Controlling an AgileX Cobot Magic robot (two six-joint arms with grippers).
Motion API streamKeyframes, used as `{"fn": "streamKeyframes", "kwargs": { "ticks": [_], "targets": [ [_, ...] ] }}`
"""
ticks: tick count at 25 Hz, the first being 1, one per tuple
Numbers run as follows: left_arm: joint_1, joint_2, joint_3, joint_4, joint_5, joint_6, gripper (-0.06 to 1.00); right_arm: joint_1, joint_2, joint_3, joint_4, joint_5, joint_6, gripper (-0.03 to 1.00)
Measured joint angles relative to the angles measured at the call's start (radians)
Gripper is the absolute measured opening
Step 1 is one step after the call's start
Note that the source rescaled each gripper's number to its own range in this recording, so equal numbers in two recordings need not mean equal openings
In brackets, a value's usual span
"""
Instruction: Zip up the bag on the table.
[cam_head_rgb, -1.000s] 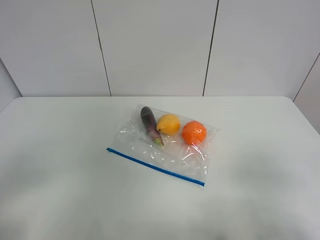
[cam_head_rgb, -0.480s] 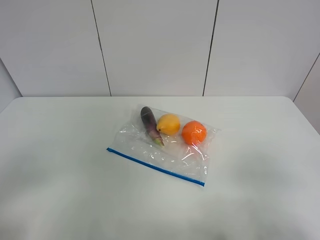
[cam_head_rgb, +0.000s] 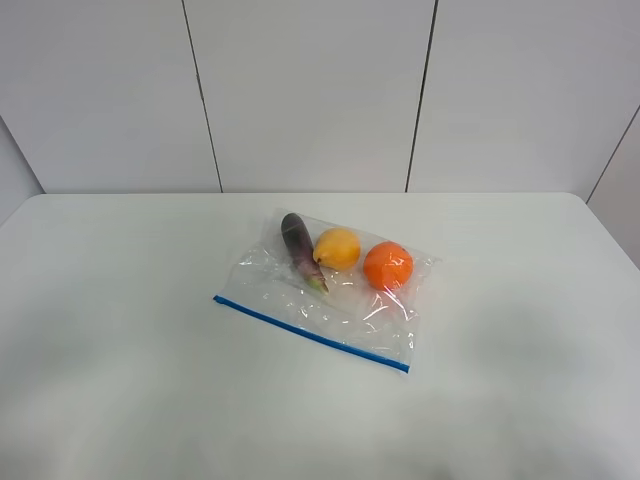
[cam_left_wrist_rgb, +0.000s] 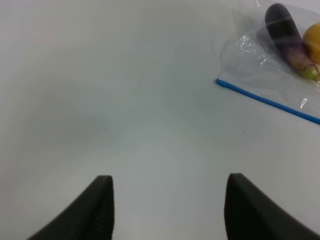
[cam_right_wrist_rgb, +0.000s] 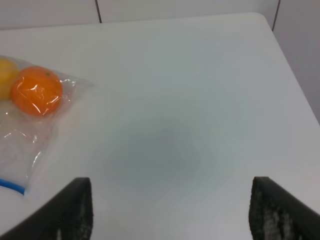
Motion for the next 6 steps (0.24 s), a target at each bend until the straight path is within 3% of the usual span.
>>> {"fn": "streamKeyframes", "kwargs": {
  "ticks": [6],
  "targets": [
    [0.0,0.0,0.0,0.0,0.0,0.0,0.71,0.0,0.0,0.0,0.0,0.0,0.0,0.95]
  ]
}}
